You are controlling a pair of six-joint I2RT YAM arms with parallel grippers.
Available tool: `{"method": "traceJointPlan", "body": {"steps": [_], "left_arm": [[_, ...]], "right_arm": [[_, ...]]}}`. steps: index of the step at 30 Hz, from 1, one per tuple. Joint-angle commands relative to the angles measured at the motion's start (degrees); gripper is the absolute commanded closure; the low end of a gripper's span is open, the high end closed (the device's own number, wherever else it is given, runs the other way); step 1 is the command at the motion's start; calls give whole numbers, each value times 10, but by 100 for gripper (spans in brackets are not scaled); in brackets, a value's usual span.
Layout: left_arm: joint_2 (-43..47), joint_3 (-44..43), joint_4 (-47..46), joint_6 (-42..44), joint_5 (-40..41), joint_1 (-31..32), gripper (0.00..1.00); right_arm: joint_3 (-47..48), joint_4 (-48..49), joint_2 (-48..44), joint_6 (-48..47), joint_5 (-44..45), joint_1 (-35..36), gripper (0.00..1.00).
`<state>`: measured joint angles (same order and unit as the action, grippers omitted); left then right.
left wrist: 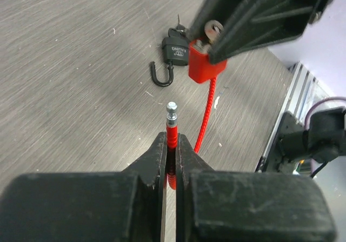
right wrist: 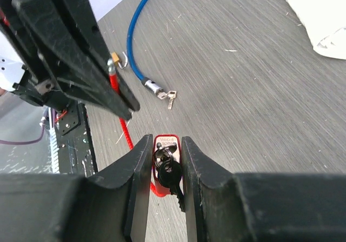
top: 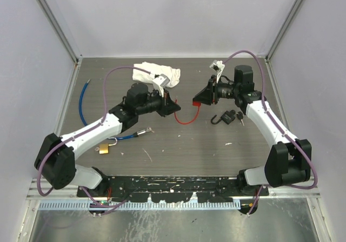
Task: Lock with the key
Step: Adjust the lock.
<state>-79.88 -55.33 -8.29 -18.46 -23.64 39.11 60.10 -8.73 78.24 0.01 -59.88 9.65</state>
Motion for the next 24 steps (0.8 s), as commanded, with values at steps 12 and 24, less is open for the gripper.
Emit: {"method": "traceJointPlan", "body": {"steps": [12, 24], "left_arm": [[99, 50, -206, -343, 101, -121, 100], [57, -45, -176, -389, 99, -120, 100]], "right_arm": [[-67, -3, 60, -4, -124, -16, 94], [-130, 401, 73, 369, -147, -16, 67]]}}
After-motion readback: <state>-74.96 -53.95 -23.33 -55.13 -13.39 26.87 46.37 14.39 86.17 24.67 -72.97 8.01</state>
